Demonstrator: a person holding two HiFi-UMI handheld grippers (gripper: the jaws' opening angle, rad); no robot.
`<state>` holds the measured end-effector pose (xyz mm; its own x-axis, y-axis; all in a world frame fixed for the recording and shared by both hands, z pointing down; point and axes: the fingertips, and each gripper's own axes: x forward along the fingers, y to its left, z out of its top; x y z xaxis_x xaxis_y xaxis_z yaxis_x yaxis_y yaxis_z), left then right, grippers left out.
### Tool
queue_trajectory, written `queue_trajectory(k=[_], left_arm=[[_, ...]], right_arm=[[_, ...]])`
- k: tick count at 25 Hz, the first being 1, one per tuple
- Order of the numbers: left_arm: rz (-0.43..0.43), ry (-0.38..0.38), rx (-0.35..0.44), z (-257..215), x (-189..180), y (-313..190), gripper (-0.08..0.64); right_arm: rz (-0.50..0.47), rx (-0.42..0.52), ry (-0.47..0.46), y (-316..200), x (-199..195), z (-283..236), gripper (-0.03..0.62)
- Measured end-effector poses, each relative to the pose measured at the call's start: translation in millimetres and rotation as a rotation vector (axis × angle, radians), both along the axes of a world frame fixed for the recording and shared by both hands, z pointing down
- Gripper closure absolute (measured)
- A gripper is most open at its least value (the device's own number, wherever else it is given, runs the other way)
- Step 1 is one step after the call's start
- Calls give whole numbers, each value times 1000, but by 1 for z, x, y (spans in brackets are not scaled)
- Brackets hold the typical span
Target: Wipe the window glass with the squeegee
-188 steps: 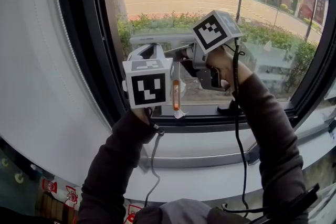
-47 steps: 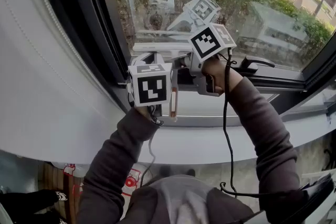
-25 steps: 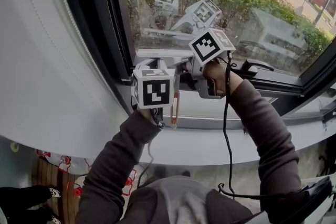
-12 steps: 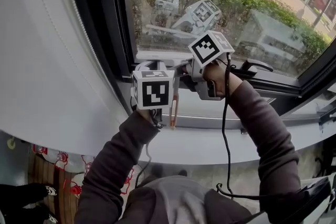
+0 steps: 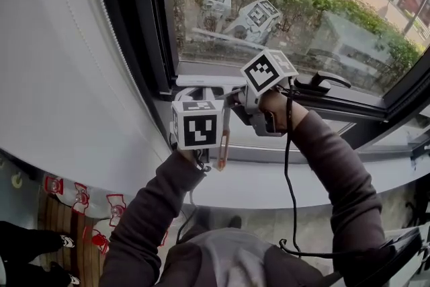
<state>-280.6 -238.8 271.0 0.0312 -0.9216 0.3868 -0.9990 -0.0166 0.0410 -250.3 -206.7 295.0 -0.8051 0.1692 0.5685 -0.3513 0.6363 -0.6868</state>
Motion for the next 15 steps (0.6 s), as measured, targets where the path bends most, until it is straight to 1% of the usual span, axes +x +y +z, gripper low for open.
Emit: queue_trajectory(k=[3,5,6,8,11,13,15], left_arm=[[-9,14,-5,7,3,8,561],[-21,47,-12,16,5,17,561],[-29,63,-6,17,5,20,561],[-38,74,30,9,4,22,561],[-45,36,120,-31,6,22,561],[-41,1,184,-67,9,21,561],[-27,-13,246,-106,13,17,561]], right_arm=[[-14,3,9,7,3,6,561],[-34,22,15,14,5,12,561],[-46,40,15,16,5,13,563],[-61,92,9,17,5,4,563],[-64,182,-15,15,7,-32,563],[-62,228,-49,14,9,-65,563],[-57,279,-83,9,12,-102,563]])
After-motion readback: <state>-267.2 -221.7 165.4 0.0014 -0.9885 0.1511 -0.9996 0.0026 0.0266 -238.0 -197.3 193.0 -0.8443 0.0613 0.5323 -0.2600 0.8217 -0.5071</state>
